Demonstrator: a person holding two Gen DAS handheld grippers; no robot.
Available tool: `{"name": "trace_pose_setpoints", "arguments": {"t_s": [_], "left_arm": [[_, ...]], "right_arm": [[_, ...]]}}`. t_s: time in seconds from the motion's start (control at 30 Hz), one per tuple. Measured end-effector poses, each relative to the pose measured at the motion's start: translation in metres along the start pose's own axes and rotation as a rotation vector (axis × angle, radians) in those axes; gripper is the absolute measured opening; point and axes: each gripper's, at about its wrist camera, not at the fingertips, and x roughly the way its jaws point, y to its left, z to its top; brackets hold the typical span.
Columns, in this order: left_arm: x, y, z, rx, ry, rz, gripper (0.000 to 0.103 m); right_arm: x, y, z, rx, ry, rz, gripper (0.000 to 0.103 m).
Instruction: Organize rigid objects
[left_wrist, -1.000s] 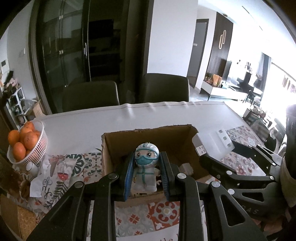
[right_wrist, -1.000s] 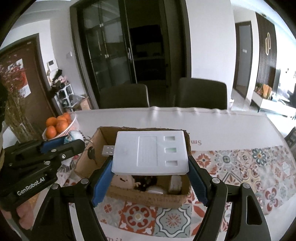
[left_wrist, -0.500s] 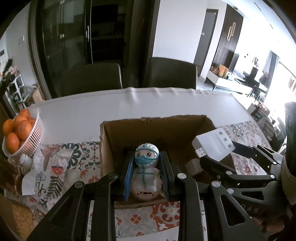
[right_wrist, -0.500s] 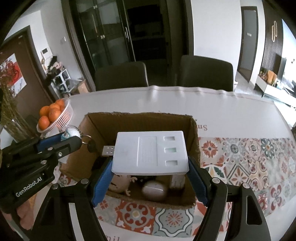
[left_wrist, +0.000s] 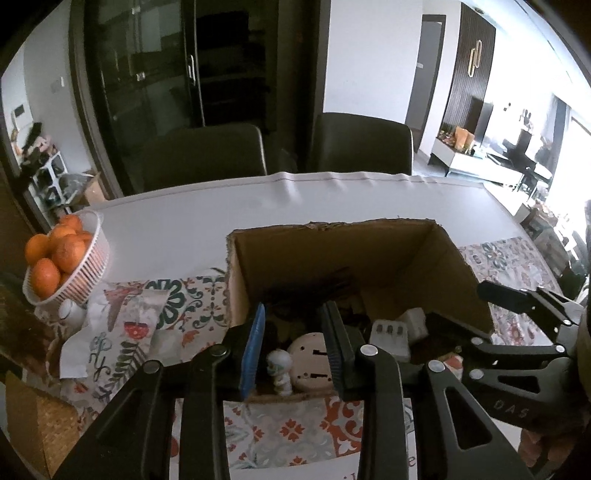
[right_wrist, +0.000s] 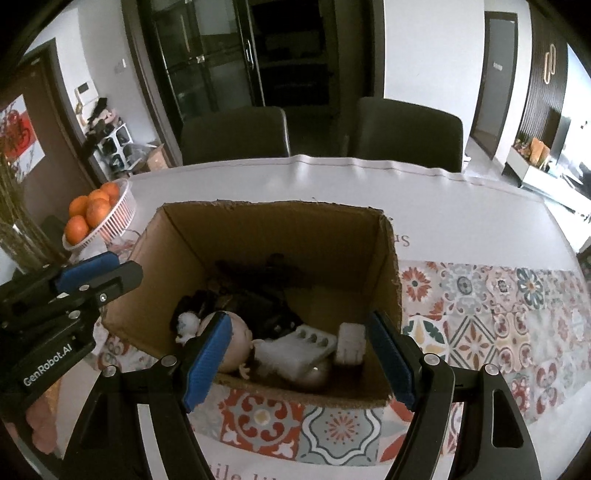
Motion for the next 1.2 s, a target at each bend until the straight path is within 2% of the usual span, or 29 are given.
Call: {"name": "trace_pose_setpoints", "arguments": {"t_s": [0.33, 0.6, 0.73, 0.9, 1.17, 1.2], "left_arm": [[-0.049, -0.003, -0.021, -0.007, -0.084, 0.027, 0.036], [-0.101, -0.008, -0.042, -0.002, -0.165, 0.027, 0.043], [-0.128, -0.011, -0.057, -0.001, -0.214, 0.03, 0.05], [-0.149, -0.013, -0.076, -0.006, -0.235, 0.018, 0.056], [-0.17, -0.015, -0.103, -0.018, -0.277, 0.026, 0.07], [-0.171, -0.015, -0.105, -0.02, -0.284, 0.033, 0.074]], "right_arm": [[-0.053, 0.006, -0.022, 0.014, -0.132, -0.087, 0.077], [-0.105, 0.014, -0.044, 0.026, -0.228, -0.098, 0.077], [-0.129, 0.02, -0.057, 0.023, -0.273, -0.104, 0.077], [-0.154, 0.028, -0.075, 0.005, -0.316, -0.092, 0.077], [-0.184, 0.038, -0.105, -0.016, -0.41, -0.161, 0.078], [-0.186, 0.039, -0.108, -0.013, -0.419, -0.163, 0.078]]}}
